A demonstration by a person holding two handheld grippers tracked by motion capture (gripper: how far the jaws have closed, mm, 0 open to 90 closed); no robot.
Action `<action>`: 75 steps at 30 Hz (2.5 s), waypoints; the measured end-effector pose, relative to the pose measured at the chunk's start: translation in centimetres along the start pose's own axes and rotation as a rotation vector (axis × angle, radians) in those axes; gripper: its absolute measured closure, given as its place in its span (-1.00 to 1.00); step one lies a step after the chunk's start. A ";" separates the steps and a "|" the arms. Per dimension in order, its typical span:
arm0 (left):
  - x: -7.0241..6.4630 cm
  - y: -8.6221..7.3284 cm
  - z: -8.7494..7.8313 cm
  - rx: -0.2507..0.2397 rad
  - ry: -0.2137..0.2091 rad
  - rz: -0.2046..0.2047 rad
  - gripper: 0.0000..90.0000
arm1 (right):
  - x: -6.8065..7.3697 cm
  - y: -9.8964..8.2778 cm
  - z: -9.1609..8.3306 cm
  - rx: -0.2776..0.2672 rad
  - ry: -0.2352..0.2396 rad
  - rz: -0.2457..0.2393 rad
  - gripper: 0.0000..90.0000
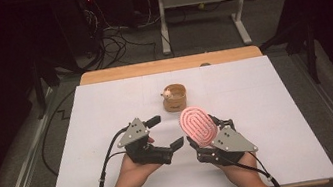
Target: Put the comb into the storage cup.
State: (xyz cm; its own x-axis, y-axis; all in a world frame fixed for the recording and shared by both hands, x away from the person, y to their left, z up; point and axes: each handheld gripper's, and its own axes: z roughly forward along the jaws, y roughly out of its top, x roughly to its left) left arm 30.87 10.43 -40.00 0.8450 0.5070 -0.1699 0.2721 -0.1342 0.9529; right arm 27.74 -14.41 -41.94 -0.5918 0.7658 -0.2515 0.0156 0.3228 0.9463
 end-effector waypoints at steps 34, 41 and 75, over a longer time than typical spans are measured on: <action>-0.3 -0.5 1.3 0.035 -0.074 -0.093 -0.92 | 3.3 0.2 0.7 -0.009 0.068 -0.062 -0.56; -0.2 -0.4 1.1 0.029 -0.079 -0.109 -0.67 | 3.4 0.3 0.6 -0.015 0.064 -0.069 -0.55; -0.3 -0.8 1.1 0.038 -0.174 -0.168 0.19 | 3.6 0.3 0.5 -0.018 0.045 -0.113 -0.55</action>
State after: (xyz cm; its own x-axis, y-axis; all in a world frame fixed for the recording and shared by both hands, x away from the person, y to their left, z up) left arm 30.91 9.47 -40.94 0.8519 0.3712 -0.3694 0.4302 -0.0940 0.8978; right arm 25.98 -11.28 -42.63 -0.6245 0.6992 -0.3481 -0.0675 0.3957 0.9159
